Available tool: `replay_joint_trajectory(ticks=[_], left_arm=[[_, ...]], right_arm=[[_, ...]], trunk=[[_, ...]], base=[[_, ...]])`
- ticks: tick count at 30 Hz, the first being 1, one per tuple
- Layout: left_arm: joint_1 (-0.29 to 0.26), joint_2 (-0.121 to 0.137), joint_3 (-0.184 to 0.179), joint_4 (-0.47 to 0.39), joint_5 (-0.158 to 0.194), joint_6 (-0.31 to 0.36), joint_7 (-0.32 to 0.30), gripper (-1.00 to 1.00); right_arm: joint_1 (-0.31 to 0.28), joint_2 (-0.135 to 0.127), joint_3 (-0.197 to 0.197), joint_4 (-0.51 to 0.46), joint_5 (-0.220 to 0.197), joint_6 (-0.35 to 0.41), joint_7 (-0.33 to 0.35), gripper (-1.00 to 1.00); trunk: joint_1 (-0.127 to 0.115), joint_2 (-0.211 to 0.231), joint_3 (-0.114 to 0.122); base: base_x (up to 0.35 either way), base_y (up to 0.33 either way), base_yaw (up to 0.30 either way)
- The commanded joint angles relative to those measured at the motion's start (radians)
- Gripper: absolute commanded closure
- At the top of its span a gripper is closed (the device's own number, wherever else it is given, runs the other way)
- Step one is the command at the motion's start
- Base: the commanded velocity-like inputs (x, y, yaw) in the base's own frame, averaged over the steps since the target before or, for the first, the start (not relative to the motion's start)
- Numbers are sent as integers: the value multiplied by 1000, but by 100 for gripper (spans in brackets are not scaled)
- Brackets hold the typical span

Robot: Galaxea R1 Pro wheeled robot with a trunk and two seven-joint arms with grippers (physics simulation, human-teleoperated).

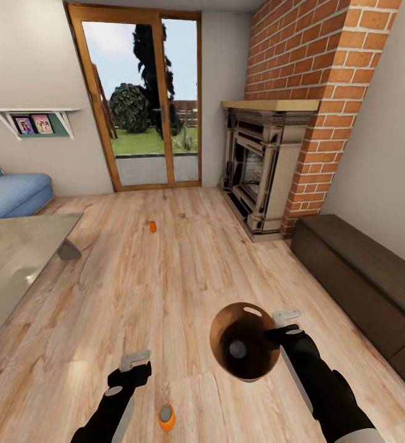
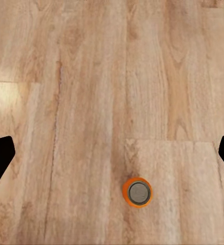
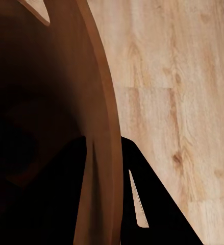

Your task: Put the three can of soda from the living room inside the tash can in the kitchen.

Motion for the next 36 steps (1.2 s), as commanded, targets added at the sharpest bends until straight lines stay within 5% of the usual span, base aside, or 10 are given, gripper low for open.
replay_joint_trajectory(ticks=[1,36], left_arm=[[0,0,0,0,0,0,0,-100],[0,1,-17,1,1,0,-1,-100]], right_arm=[[0,0,0,-1,4,0,3,100],[0,0,0,-1,4,0,4,100]], trunk=[[0,0,0],[0,0,-12]], base=[[128,-183,0],[26,-44,0]])
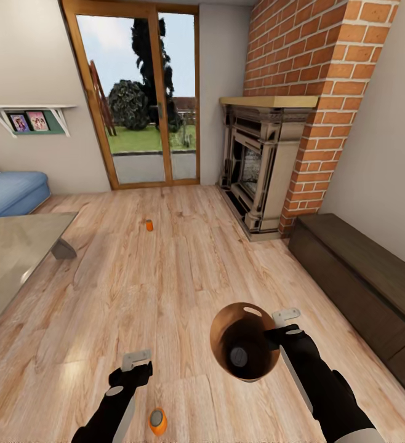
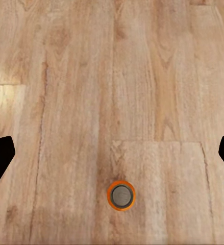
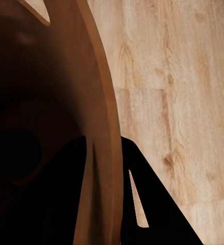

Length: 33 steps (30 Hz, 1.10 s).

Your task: Put the three can of soda from the living room inside the tash can in the kitchen.

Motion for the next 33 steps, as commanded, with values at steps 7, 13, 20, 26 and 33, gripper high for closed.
replay_joint_trajectory(ticks=[7,13,20,26,33], left_arm=[[0,0,-19,-1,-1,0,0,-100],[0,0,-23,-1,-1,0,0,-100],[0,0,-24,-1,-1,0,0,-100],[0,0,-23,-1,0,0,-1,-100],[0,0,-23,-1,0,0,0,-100]], right_arm=[[0,0,-1,-1,-3,0,3,100],[0,0,-1,-1,-3,0,2,100],[0,0,0,-1,-3,0,3,100],[0,0,0,-1,-3,0,3,100],[0,0,0,-1,-3,0,3,100]], trunk=[[0,0,-11],[0,0,-21],[0,0,-32],[23,-42,-61],[50,-91,-94]], base=[[0,0,0],[0,0,0],[0,0,0],[0,0,0],[0,0,0]])
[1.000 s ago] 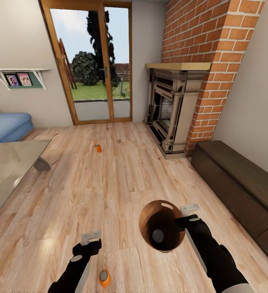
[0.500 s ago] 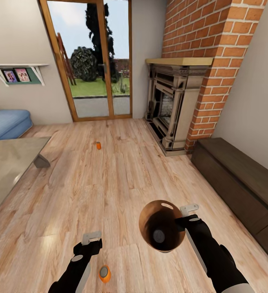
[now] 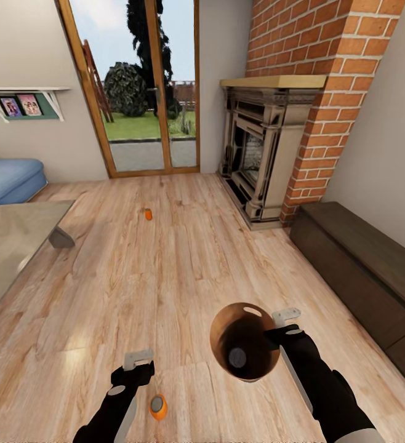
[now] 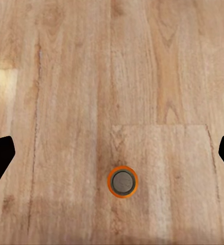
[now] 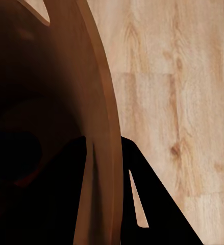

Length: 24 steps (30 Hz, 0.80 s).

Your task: Put the three can of soda from the living room inside the tash can in the kitchen.

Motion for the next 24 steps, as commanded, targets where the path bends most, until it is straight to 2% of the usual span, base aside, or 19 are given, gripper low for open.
replay_joint_trajectory(ticks=[1,17,21,23,24], left_arm=[[0,0,0,0,0,0,0,-100],[0,0,0,2,0,0,-1,-100],[0,0,1,2,0,0,-1,-100],[0,0,1,2,0,0,-1,-100],[0,0,1,2,0,0,-1,-100]], right_arm=[[-1,0,0,-1,-4,-1,3,100],[-1,0,-3,-8,-3,5,3,100],[-2,-3,-5,-63,-3,57,3,100],[-2,-5,-6,-137,-2,139,4,100],[-2,-5,-6,-149,-2,147,4,100]], trunk=[[4,-7,-5],[65,-119,-81],[81,-147,-100],[88,-161,-110],[92,-168,-114]], base=[[0,0,0],[0,0,0],[0,0,0],[0,0,0],[0,0,0]])
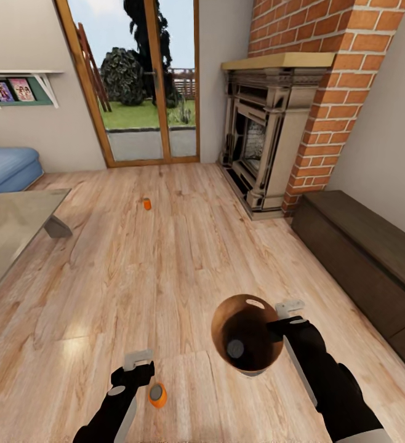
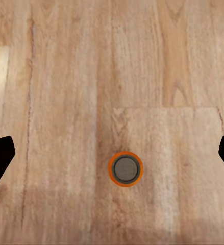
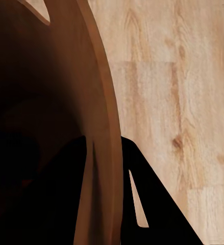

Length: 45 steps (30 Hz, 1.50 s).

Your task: Put the three can of soda from the living room inside the tash can in the kitchen.

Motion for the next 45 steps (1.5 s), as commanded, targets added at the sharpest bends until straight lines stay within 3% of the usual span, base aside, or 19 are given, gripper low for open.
replay_joint_trajectory(ticks=[1,38,45], left_arm=[[0,0,0,1,0,0,0,-100],[0,0,0,7,-1,-21,-1,-100],[0,0,-1,7,-1,-21,-1,-100]], right_arm=[[0,0,-1,-26,-4,16,3,100],[-20,-1,-1,-56,-4,33,3,100],[-20,-1,-1,-55,-4,33,3,100]], trunk=[[4,-7,-5],[146,-266,-181],[146,-266,-189]], base=[[0,0,0],[0,0,0],[1,0,0]])
